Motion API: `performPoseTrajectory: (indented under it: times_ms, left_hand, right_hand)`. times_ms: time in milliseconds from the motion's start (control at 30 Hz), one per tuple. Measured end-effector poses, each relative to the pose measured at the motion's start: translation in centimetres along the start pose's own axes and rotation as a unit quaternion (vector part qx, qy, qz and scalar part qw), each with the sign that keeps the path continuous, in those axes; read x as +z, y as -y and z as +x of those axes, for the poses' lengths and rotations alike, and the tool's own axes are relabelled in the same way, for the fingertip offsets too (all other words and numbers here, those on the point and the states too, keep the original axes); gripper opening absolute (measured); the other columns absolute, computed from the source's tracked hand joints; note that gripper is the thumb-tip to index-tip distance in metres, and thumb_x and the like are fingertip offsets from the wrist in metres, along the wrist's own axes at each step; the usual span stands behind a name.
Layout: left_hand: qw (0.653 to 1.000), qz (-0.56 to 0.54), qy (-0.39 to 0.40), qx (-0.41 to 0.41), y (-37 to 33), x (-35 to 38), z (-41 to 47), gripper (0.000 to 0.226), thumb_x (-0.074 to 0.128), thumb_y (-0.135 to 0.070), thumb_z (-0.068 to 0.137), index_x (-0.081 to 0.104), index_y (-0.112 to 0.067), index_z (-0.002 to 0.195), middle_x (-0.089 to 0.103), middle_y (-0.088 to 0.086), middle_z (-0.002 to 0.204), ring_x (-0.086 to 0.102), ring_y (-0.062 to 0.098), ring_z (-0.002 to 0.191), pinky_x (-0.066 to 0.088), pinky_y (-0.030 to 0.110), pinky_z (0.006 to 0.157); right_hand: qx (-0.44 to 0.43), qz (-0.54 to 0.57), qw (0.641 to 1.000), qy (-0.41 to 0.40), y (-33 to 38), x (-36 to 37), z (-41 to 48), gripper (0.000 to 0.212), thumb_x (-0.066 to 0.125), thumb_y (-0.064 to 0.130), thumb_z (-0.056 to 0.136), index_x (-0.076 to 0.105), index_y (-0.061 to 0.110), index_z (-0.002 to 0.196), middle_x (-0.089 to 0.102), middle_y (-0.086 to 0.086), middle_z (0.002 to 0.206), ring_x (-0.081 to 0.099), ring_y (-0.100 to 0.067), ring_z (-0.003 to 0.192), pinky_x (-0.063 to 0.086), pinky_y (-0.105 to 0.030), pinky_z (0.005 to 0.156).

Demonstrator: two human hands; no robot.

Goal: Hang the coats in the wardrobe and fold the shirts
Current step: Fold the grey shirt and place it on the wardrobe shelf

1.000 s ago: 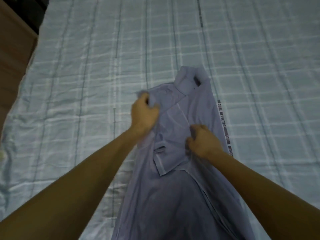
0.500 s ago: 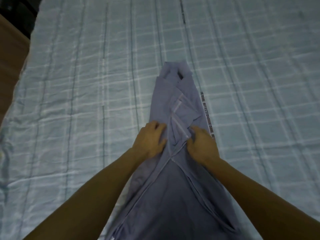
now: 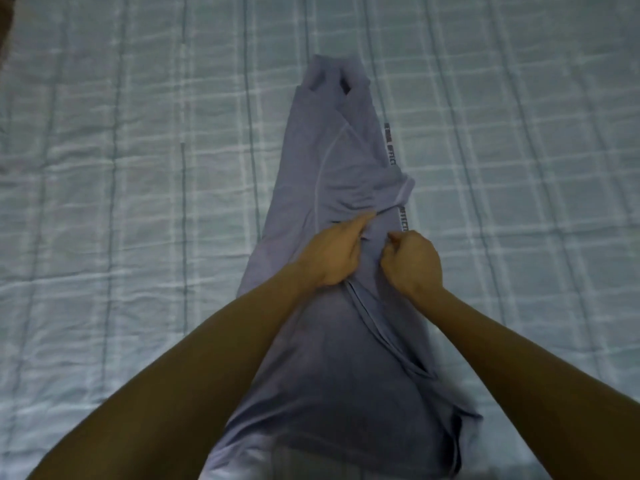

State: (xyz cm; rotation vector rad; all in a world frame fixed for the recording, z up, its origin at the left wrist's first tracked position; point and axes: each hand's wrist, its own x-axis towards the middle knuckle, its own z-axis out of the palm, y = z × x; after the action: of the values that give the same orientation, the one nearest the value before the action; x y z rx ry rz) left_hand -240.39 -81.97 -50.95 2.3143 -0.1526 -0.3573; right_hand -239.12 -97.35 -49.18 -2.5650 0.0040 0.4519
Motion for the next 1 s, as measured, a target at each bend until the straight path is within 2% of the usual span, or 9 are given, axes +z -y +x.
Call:
performPoseTrajectory:
  times_ms: [133,267,333,500,633,700,800,900,1000]
  left_hand:
    - [0.987,0.061,-0.149,0.020,2.0,-1.0,-4.8,0.037,0.050,-0.001,0.084,0.057,0.002,0.120,0.065,0.021,0.106,0.062,0.035,0.092,0.039,0.030,0.086]
    - [0.983,0.143,-0.105,-0.049,3.5,-2.3,-10.6,0.037,0.053,-0.013,0.082,0.056,-0.002,0.117,0.059,0.020,0.103,0.057,0.034,0.084,0.046,0.036,0.071]
    - [0.977,0.150,-0.105,-0.109,3.3,-2.2,-13.1,0.042,0.054,-0.021,0.081,0.053,-0.004,0.119,0.055,0.019,0.108,0.056,0.034,0.086,0.045,0.037,0.072]
    - [0.922,0.110,-0.086,-0.362,4.3,-0.2,-19.0,0.069,0.062,-0.031,0.083,0.028,-0.010,0.140,0.037,0.020,0.134,0.041,0.039,0.118,0.038,0.052,0.096]
    - [0.905,0.124,-0.061,-0.403,5.8,1.1,-23.9,0.065,0.064,-0.038,0.080,0.032,-0.010,0.129,0.051,0.016,0.119,0.051,0.038,0.110,0.037,0.046,0.092]
    - [0.917,0.011,-0.046,-0.395,5.7,1.1,-25.6,0.053,0.063,-0.036,0.079,0.036,-0.010,0.117,0.056,0.011,0.103,0.058,0.035,0.097,0.042,0.037,0.080]
    - [0.954,-0.001,-0.037,-0.296,4.0,0.7,-26.8,0.028,0.054,-0.028,0.081,0.044,-0.012,0.102,0.057,0.006,0.084,0.059,0.032,0.080,0.041,0.031,0.065]
    - [0.982,-0.012,-0.040,-0.182,-0.5,1.0,-25.9,0.040,0.047,-0.032,0.081,0.053,-0.014,0.116,0.063,0.004,0.086,0.061,0.030,0.079,0.042,0.029,0.066]
    - [0.995,-0.031,-0.034,-0.094,-6.1,2.7,-23.7,0.038,0.053,-0.017,0.089,0.054,-0.014,0.127,0.066,0.011,0.095,0.061,0.031,0.086,0.037,0.025,0.069]
  right_hand:
    - [-0.017,0.003,1.000,0.020,-1.3,0.3,-1.9,0.025,0.049,0.008,0.088,0.053,-0.005,0.067,0.052,-0.013,0.072,0.047,-0.023,0.063,0.037,-0.030,0.058]
    - [-0.059,0.006,0.998,0.038,-1.1,0.9,-4.3,0.013,0.048,0.007,0.086,0.055,0.005,0.074,0.053,-0.015,0.083,0.054,-0.031,0.076,0.041,-0.032,0.065]
    - [-0.072,-0.003,0.996,0.053,-1.2,1.4,-5.6,0.015,0.049,0.010,0.087,0.062,0.004,0.093,0.056,-0.019,0.099,0.056,-0.034,0.088,0.047,-0.037,0.075]
    - [-0.100,-0.071,0.991,0.062,-1.9,2.3,-9.1,0.025,0.056,0.015,0.085,0.063,0.005,0.106,0.056,-0.022,0.108,0.055,-0.040,0.096,0.046,-0.040,0.081]
    - [-0.061,-0.117,0.991,0.018,-4.1,3.1,-12.6,0.034,0.059,0.014,0.079,0.060,0.007,0.112,0.053,-0.024,0.119,0.052,-0.042,0.107,0.042,-0.047,0.088]
    - [-0.025,-0.167,0.985,0.027,-5.6,3.6,-14.5,0.045,0.060,0.016,0.077,0.054,0.009,0.121,0.047,-0.023,0.128,0.046,-0.040,0.115,0.036,-0.050,0.094]
    - [0.033,-0.187,0.981,0.049,-7.4,3.4,-17.7,0.048,0.058,0.020,0.080,0.048,0.015,0.127,0.040,-0.019,0.135,0.042,-0.038,0.119,0.030,-0.052,0.101]
    - [0.082,-0.174,0.976,0.103,-8.1,2.7,-20.9,0.049,0.058,0.023,0.084,0.044,0.018,0.130,0.039,-0.016,0.134,0.049,-0.041,0.111,0.035,-0.053,0.098]
    - [0.076,-0.182,0.973,0.116,-9.2,2.4,-23.2,0.054,0.059,0.025,0.080,0.043,0.019,0.131,0.049,-0.016,0.123,0.054,-0.038,0.105,0.038,-0.050,0.097]
